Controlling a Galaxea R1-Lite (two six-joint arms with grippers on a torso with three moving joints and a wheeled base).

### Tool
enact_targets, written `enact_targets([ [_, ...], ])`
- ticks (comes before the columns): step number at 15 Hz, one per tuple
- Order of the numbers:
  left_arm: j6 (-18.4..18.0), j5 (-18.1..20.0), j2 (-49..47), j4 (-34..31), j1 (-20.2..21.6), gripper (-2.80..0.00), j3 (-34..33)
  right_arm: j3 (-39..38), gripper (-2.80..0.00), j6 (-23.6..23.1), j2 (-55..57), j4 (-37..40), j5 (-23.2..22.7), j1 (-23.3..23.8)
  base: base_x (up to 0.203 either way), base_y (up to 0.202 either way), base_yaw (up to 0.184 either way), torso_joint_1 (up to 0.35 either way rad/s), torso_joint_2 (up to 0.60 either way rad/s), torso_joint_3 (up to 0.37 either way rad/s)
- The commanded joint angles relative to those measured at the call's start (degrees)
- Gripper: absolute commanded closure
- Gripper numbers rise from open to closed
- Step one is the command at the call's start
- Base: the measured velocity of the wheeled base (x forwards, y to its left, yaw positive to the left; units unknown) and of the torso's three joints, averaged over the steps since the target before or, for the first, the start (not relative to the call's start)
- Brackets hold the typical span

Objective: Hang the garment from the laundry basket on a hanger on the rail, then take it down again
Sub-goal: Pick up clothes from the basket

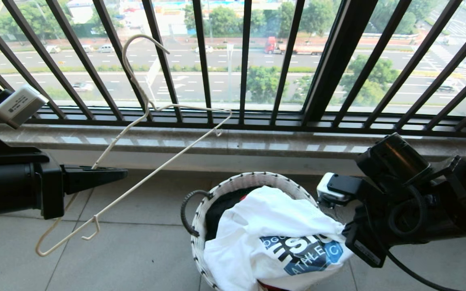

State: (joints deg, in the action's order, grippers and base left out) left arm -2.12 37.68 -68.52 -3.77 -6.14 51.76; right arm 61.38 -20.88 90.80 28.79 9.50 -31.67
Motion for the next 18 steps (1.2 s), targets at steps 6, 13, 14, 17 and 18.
enact_targets([
  [6,0.0,0.2,0.4,0.0,0.0,0.00,0.0,-2.5,0.00,-2.4,4.9,3.4,-0.8,-5.1,0.000,0.000,0.000,0.000,0.00,0.000],
  [13,0.2,0.2,0.3,-0.1,0.0,0.00,0.4,-2.7,-2.80,-2.2,7.6,-1.0,-3.4,-6.2,0.000,0.000,0.000,0.000,0.00,0.000],
  [14,0.2,0.2,0.3,-0.1,0.0,0.00,0.4,-2.9,-2.80,-2.4,5.9,-0.5,-3.5,-6.2,0.000,0.000,0.000,0.000,0.00,0.000],
  [17,0.2,0.2,0.2,-0.1,0.0,0.00,0.4,-2.5,-2.80,-2.1,2.2,-2.6,-6.0,-6.1,0.000,0.000,0.000,0.000,0.00,0.000],
  [18,0.2,0.2,0.1,-0.1,0.0,0.00,0.4,-2.5,-2.80,-1.3,2.7,-6.9,-8.2,-6.1,0.000,0.000,0.000,0.000,0.00,0.000],
])
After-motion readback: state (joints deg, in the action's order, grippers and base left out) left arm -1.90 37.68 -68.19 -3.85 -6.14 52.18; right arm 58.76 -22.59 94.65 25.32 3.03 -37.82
